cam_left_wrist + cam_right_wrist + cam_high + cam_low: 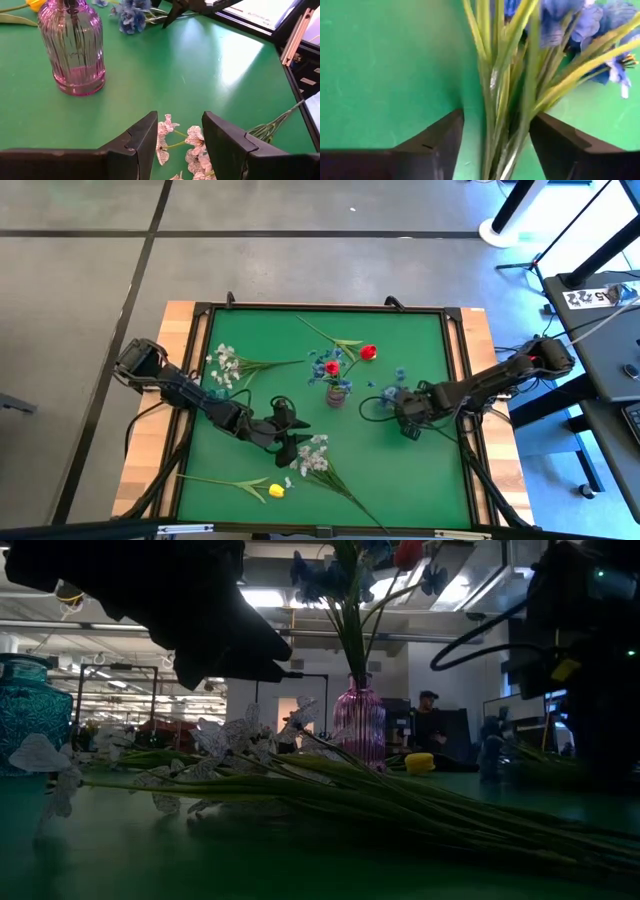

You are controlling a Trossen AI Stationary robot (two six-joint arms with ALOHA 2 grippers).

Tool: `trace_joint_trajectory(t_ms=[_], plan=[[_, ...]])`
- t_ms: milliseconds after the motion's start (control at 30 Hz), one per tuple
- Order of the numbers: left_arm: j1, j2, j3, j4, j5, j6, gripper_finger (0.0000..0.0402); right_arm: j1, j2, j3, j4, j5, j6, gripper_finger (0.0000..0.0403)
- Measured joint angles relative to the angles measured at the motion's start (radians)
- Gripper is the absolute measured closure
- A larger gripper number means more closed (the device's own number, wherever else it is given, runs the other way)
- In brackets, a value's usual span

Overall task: Sort flowers into vase by color
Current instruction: Put the blue flowers into the purple vase

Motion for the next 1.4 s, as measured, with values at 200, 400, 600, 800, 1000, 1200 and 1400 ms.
trace_joint_trajectory(t_ms=[200, 400, 600, 800, 1000, 1200, 1400], plan=[[0.0, 0.0, 0.0, 0.009, -0.017, 0.003, 0.025, 0.001, 0.0, -0.012, 0.018, 0.023, 0.032, 0.0203], [-0.004, 0.0, 0.0, 0.029, -0.062, -0.02, 0.025, 0.002, -0.011, -0.014, 0.163, 0.06, -0.035, 0.0336], [-0.008, 0.0, 0.0, 0.032, -0.089, 0.005, 0.025, 0.076, -0.154, 0.107, 0.218, 0.085, -0.121, 0.0373], [0.042, 0.0, 0.0, 0.053, -0.106, 0.058, 0.025, 0.247, -0.357, 0.172, 0.39, 0.171, -0.182, 0.0392], [0.162, 0.021, 0.0, 0.161, 0.04, 0.225, 0.025, 0.371, -0.419, 0.129, 0.875, 0.316, -0.56, 0.0382], [0.281, 0.123, 0.0, 0.216, 0.21, 0.345, 0.025, 0.286, -0.32, 0.057, 1.357, 0.254, -0.943, 0.0394], [0.282, 0.142, 0.0, 0.223, 0.208, 0.346, 0.025, 0.137, -0.136, 0.025, 1.66, 0.08, -1.073, 0.0392]])
